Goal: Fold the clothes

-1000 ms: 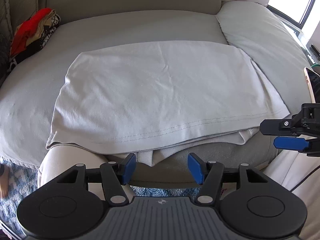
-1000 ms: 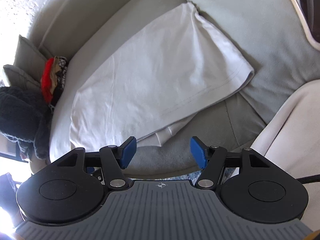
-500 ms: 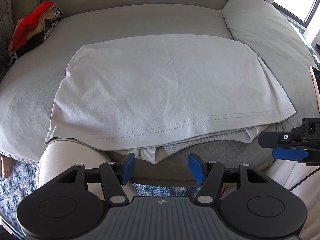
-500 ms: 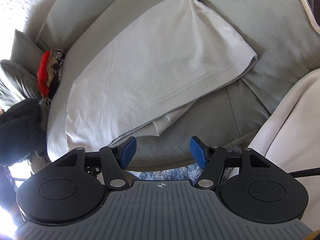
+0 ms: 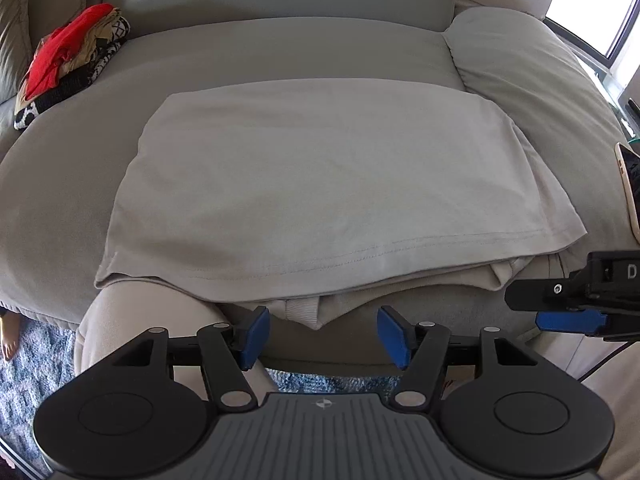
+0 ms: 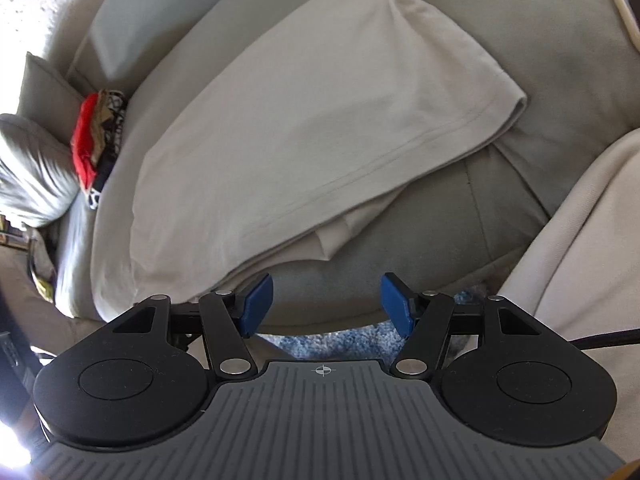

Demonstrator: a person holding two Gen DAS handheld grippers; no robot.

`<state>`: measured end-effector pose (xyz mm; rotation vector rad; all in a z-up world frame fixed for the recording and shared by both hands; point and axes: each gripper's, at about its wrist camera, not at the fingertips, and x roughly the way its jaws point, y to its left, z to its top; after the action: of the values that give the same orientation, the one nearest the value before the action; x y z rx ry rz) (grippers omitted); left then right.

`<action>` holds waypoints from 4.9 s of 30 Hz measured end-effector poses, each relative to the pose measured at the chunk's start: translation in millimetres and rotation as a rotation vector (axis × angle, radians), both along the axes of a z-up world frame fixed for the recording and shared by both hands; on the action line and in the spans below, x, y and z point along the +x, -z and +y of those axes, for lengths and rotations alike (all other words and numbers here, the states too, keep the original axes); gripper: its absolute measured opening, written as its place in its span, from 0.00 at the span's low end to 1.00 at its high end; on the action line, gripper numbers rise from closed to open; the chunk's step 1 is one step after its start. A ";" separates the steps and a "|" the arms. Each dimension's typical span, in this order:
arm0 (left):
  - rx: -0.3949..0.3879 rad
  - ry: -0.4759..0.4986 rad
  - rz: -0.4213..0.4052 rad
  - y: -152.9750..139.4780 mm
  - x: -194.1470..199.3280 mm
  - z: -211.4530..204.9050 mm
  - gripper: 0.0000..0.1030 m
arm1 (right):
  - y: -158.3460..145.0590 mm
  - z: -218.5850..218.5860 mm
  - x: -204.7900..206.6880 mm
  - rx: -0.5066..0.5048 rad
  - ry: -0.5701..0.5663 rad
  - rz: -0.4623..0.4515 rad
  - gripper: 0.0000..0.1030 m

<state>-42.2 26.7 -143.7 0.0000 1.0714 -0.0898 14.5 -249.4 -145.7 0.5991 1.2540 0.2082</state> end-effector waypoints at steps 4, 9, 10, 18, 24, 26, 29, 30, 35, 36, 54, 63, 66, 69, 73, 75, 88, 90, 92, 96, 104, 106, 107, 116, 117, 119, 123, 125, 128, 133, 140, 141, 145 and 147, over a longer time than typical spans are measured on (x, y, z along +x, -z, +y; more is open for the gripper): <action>-0.001 -0.012 0.010 1.6 2.4 0.4 0.59 | -1.7 0.5 1.5 0.001 -0.025 0.002 0.64; -0.003 -0.010 0.021 3.7 3.3 -4.0 0.59 | -0.3 -7.5 0.2 0.014 0.006 0.019 0.64; -0.002 -0.007 0.021 3.9 3.4 -4.4 0.59 | 0.2 -9.3 -0.4 0.017 0.013 0.022 0.64; -0.014 -0.008 0.035 7.7 5.2 -3.7 0.59 | 0.0 -4.6 -0.6 0.009 0.007 0.026 0.64; -0.020 -0.021 0.034 8.0 5.3 -0.6 0.59 | -1.5 -1.0 -0.1 0.007 0.009 0.022 0.64; -0.021 -0.022 0.035 7.9 5.0 -0.3 0.59 | -3.0 -3.2 -0.7 0.003 0.029 0.012 0.64; -0.013 -0.021 0.030 6.9 4.4 -0.6 0.59 | -10.9 -9.2 -3.4 -0.016 0.069 -0.039 0.64; -0.011 -0.024 0.027 6.1 4.0 0.0 0.59 | -13.2 -12.1 -4.4 -0.012 0.085 -0.056 0.64; -0.018 -0.051 0.013 1.1 3.7 6.7 0.59 | -17.4 -38.2 -12.6 0.082 0.204 -0.135 0.63; -0.019 -0.059 0.011 0.1 4.1 8.0 0.59 | -16.8 -45.4 -14.3 0.110 0.239 -0.152 0.63; 0.012 -0.138 0.000 -12.7 19.6 17.4 0.60 | 91.9 -71.2 -1.3 0.658 0.445 0.079 0.59; 0.023 -0.149 0.012 -10.4 21.3 18.8 0.60 | 104.1 -88.6 -6.9 0.768 0.637 -0.077 0.53; 0.021 -0.152 0.010 -10.3 20.4 18.5 0.60 | 104.5 -96.2 2.0 0.720 0.672 -0.131 0.51; 0.018 -0.169 0.010 -10.6 20.7 21.9 0.60 | 105.7 -104.3 16.7 0.643 0.719 -0.178 0.52; 0.006 -0.199 0.002 -14.3 21.0 31.3 0.60 | 105.4 -103.9 32.2 0.592 0.768 -0.205 0.66; -0.005 -0.215 -0.002 -16.3 20.6 37.6 0.60 | 98.5 -99.3 37.6 0.560 0.746 -0.221 0.67; -0.087 -0.398 -0.068 -31.3 19.8 114.6 0.60 | 5.7 -29.0 74.9 -0.259 0.394 -0.346 0.03; -0.092 -0.438 -0.068 -31.5 19.5 129.1 0.60 | -16.9 -9.1 82.2 -0.325 0.330 -0.397 0.03; -0.097 -0.470 -0.070 -32.1 17.6 143.2 0.60 | -42.0 20.7 87.9 -0.414 0.240 -0.473 0.03; -0.112 -0.536 -0.075 -34.1 12.2 172.1 0.60 | -85.0 100.1 88.9 -0.506 0.033 -0.641 0.03; -0.167 -0.652 -0.084 -36.7 -6.1 220.9 0.60 | -63.3 276.6 40.0 -0.418 -0.490 -0.654 0.03; -0.177 -0.666 -0.077 -35.5 -11.0 227.9 0.60 | -43.7 295.1 44.3 -0.419 -0.547 -0.575 0.03; -0.180 -0.674 -0.073 -35.4 -13.9 230.8 0.60 | -34.7 302.3 47.4 -0.420 -0.566 -0.537 0.03; -0.201 -0.727 -0.033 -25.4 -27.5 254.8 0.61 | -40.2 290.3 40.4 -0.289 -0.480 -0.500 0.03; -0.201 -0.727 -0.033 -24.9 -27.1 256.1 0.60 | -38.0 294.8 39.7 -0.280 -0.479 -0.501 0.03; -0.199 -0.726 -0.035 -24.6 -26.3 258.0 0.61 | -37.8 306.7 37.4 -0.282 -0.482 -0.491 0.03; -0.202 -0.713 -0.042 -25.5 -27.9 256.9 0.61 | -35.9 320.0 43.2 -0.288 -0.574 -0.471 0.04; -0.204 -0.714 -0.042 -26.0 -30.0 255.5 0.61 | -33.0 324.6 41.0 -0.261 -0.659 -0.465 0.17; -0.201 -0.724 -0.034 -25.8 -32.2 254.5 0.61 | -41.4 312.1 36.7 -0.166 -0.705 -0.468 0.32; -0.184 -0.720 -0.038 -26.8 -32.1 253.0 0.63 | -65.0 249.2 41.9 -0.100 -0.556 -0.486 0.35; -0.186 -0.467 -0.097 -34.8 -9.3 205.6 0.37 | -59.3 162.1 52.3 -0.178 -0.327 -0.428 0.37; -0.191 -0.410 -0.117 -37.4 -4.5 194.7 0.31 | -52.9 158.2 53.7 -0.193 -0.334 -0.409 0.29; -0.134 -0.202 -0.138 -36.3 33.0 144.1 0.19 | -27.3 165.2 55.7 -0.211 -0.439 -0.356 0.22; -0.081 -0.130 -0.117 -28.2 54.8 123.8 0.17 | -19.5 174.7 52.5 -0.239 -0.498 -0.375 0.22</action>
<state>12.6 150.5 -115.5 -0.1359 0.9482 -0.0150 67.0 -74.7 -126.3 0.0261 1.0222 0.5504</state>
